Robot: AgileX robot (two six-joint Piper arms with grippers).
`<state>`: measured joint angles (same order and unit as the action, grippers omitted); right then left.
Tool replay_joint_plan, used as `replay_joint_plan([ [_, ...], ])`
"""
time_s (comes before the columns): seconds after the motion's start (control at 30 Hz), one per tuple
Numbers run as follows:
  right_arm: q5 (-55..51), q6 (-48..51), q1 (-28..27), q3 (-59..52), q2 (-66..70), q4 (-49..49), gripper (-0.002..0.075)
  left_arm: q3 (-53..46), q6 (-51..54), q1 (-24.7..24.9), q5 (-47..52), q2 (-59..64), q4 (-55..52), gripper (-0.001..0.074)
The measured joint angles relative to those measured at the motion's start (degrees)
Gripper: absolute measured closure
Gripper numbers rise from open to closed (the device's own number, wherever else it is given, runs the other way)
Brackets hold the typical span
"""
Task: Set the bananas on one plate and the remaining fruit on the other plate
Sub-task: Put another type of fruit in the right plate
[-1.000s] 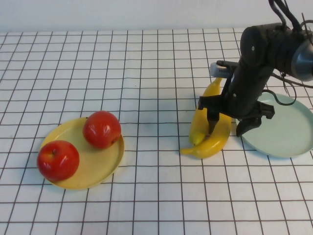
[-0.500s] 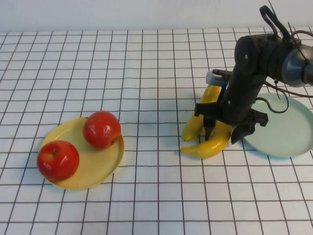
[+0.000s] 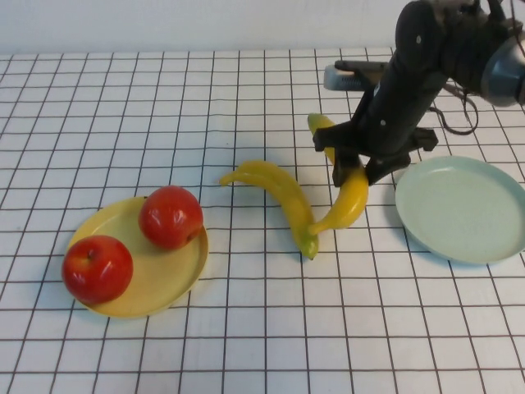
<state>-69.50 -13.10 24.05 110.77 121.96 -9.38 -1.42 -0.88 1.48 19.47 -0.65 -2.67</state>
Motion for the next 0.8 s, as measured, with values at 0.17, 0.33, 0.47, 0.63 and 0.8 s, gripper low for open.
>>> replay_joint_plan([
  [0.17,-0.45,2.07,0.0,-1.52,-5.35,6.36,0.04,0.0,0.0,0.0,0.0,0.0,0.0,0.0737],
  [0.33,-0.65,2.74,-3.19,-13.37,-14.71,14.96,0.04,0.0,0.0,0.0,0.0,0.0,0.0,0.0737],
  [0.47,-1.03,4.08,-8.35,-23.2,-20.45,18.56,0.04,0.0,0.0,0.0,0.0,0.0,0.0,0.0737],
  [0.63,-0.95,5.34,-16.08,-27.17,-21.54,19.24,0.04,0.0,0.0,0.0,0.0,0.0,0.0,0.0737],
  [0.8,3.44,10.45,-18.29,-27.44,-18.03,18.88,0.04,0.0,0.0,0.0,0.0,0.0,0.0,0.0737],
])
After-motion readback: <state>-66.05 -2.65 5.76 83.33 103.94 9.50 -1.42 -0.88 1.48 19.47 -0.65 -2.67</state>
